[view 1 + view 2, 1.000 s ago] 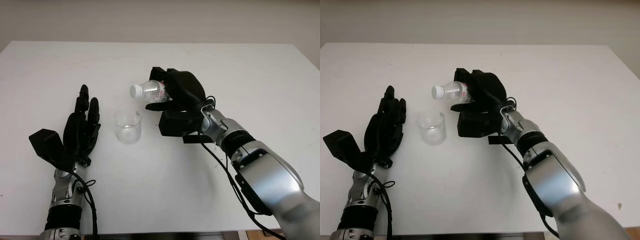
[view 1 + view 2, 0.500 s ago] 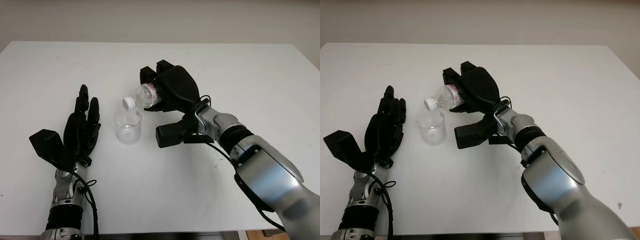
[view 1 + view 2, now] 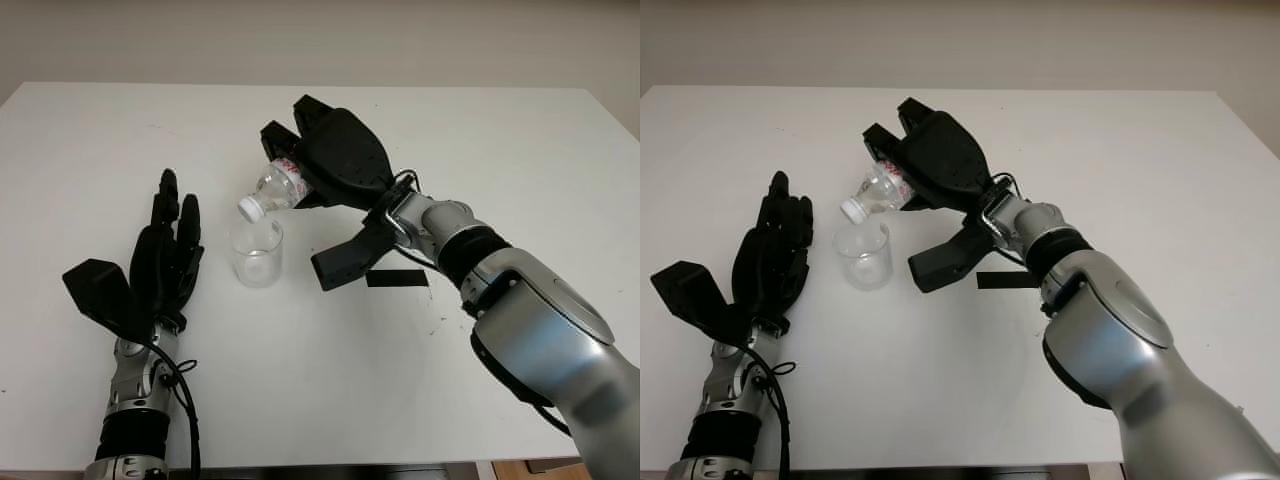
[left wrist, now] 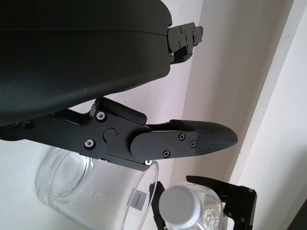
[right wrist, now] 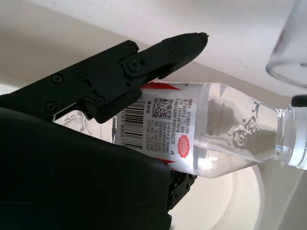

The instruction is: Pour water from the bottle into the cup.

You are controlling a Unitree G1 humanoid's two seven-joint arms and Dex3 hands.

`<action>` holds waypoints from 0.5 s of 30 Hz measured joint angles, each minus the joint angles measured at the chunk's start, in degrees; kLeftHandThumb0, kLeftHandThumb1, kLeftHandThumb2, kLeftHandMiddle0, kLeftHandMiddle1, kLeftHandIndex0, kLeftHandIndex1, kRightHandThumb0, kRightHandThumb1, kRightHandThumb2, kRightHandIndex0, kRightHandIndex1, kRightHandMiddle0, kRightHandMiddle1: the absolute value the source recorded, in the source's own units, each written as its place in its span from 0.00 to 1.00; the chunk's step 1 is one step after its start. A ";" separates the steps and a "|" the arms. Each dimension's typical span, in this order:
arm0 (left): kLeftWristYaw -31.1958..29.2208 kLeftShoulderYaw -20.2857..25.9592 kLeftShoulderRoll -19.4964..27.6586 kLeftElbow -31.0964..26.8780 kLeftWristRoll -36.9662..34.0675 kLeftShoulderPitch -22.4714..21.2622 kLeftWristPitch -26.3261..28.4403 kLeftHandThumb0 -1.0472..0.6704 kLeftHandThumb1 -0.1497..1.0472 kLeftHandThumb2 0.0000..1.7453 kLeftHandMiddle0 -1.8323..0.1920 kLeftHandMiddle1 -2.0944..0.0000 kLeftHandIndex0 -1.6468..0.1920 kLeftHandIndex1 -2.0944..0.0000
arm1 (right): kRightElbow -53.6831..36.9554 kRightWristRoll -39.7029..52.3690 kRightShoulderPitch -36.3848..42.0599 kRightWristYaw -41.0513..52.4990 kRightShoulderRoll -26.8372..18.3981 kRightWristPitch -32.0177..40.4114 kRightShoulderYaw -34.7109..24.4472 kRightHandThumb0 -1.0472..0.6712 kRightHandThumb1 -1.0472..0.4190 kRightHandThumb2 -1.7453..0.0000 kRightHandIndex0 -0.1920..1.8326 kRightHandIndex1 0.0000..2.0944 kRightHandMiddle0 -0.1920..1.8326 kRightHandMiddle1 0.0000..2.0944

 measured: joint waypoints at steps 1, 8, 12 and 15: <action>-0.08 -0.02 -0.03 0.18 0.00 -0.09 -0.15 0.19 1.00 0.25 0.97 0.97 0.98 0.98 | 0.01 -0.67 -0.02 -0.93 0.00 0.65 0.55 0.31 0.00 0.93 0.71 1.00 0.40 1.00; -0.24 -0.27 -0.09 0.79 0.01 -0.38 -0.72 0.19 1.00 0.25 0.98 0.98 0.99 0.98 | 0.03 -4.50 -0.71 -5.86 0.04 5.25 4.07 0.30 0.00 0.92 0.70 1.00 0.34 0.98; -0.21 -0.28 -0.10 0.80 0.02 -0.38 -0.72 0.19 1.00 0.25 0.98 0.98 0.99 0.98 | 0.03 -5.27 -1.22 -6.51 0.03 5.74 5.24 0.30 0.00 0.92 0.68 1.00 0.32 0.87; -0.19 -0.28 -0.12 0.87 0.01 -0.39 -0.81 0.19 1.00 0.25 0.98 0.97 0.99 0.98 | 0.05 -6.81 -1.56 -8.34 0.03 6.76 6.63 0.29 0.00 0.91 0.67 1.00 0.35 0.87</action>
